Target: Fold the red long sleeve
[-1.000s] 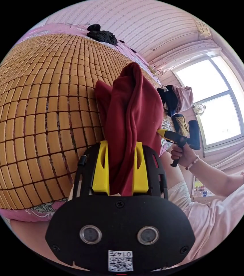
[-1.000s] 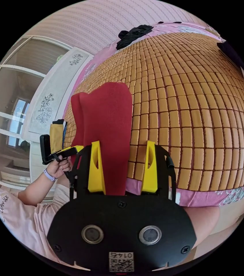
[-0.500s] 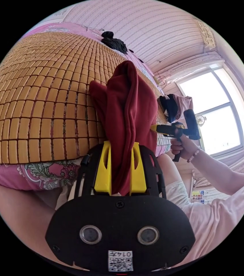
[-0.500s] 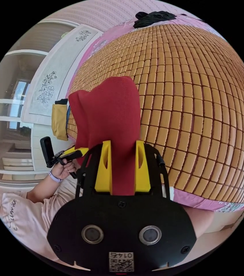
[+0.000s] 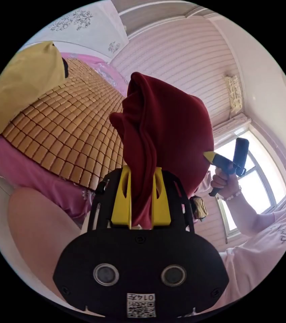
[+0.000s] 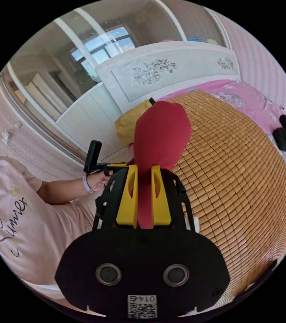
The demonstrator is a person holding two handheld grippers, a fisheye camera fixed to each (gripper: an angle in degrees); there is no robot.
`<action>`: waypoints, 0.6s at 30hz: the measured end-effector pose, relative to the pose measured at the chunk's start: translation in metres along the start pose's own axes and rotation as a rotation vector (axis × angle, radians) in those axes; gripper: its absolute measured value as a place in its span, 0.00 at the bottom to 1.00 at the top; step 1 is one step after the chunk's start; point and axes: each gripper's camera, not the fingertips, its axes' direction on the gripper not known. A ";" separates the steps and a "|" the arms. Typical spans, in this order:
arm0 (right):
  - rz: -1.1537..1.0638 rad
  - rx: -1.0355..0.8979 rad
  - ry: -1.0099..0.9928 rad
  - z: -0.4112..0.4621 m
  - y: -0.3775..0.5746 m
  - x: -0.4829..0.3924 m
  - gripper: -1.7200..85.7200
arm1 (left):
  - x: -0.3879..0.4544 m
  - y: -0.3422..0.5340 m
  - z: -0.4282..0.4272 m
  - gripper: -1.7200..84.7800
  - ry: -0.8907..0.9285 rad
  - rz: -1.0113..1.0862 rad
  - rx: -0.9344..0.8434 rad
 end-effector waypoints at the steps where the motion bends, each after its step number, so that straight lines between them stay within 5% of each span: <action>1: -0.051 -0.006 -0.015 0.002 -0.013 -0.008 0.09 | -0.005 0.000 -0.031 0.12 -0.004 -0.020 0.099; 7: -0.358 -0.084 -0.214 0.039 -0.149 -0.060 0.10 | -0.005 -0.007 -0.163 0.13 -0.209 -0.089 0.483; 12: -0.147 -0.162 -0.060 0.107 -0.270 -0.047 0.12 | -0.054 -0.059 -0.194 0.15 -0.365 -0.239 0.631; 16: -0.033 -0.188 -0.174 0.149 -0.250 -0.033 0.10 | -0.149 -0.105 -0.161 0.16 -0.572 -0.462 0.442; 18: -0.080 -0.262 -0.239 0.167 -0.198 -0.028 0.09 | -0.166 -0.094 -0.164 0.16 -0.440 -0.448 0.581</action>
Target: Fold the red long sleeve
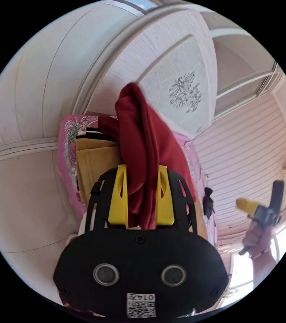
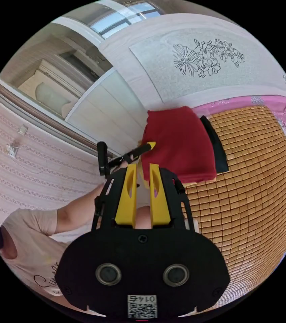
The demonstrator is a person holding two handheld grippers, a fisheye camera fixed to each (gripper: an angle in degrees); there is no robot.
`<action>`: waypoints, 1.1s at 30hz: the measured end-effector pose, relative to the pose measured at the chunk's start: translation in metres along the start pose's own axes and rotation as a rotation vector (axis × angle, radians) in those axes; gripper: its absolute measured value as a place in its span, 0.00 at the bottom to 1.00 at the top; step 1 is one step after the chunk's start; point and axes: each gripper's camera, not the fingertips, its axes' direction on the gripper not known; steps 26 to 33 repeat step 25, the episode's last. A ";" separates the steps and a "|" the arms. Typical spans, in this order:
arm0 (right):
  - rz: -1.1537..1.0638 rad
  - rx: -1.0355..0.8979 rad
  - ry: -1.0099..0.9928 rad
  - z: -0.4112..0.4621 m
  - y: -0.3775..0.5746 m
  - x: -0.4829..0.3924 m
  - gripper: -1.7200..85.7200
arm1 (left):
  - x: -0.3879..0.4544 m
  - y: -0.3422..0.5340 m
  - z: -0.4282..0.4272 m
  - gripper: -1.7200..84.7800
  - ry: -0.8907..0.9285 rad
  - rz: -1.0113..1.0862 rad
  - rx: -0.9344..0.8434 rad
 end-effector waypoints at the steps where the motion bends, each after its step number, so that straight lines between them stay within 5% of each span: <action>1: -0.008 -0.014 0.006 0.005 0.017 0.001 0.09 | -0.009 0.002 -0.002 0.16 0.045 -0.041 0.009; 8: 0.323 -0.096 -0.039 0.002 0.286 0.012 0.09 | 0.001 0.055 -0.020 0.14 -0.013 0.108 -0.036; 13: 0.778 0.401 0.030 -0.073 0.491 -0.032 0.08 | 0.057 0.145 -0.067 0.11 -0.068 0.479 -0.062; 18: 1.149 0.771 0.464 -0.109 0.660 -0.139 0.07 | 0.143 0.255 -0.085 0.11 0.164 0.830 -0.178; 25: 1.315 1.014 0.725 -0.108 0.769 -0.230 0.10 | 0.267 0.433 -0.061 0.11 0.606 1.098 -0.382; 33: 1.315 1.014 0.725 -0.108 0.769 -0.230 0.10 | 0.267 0.433 -0.061 0.11 0.606 1.098 -0.382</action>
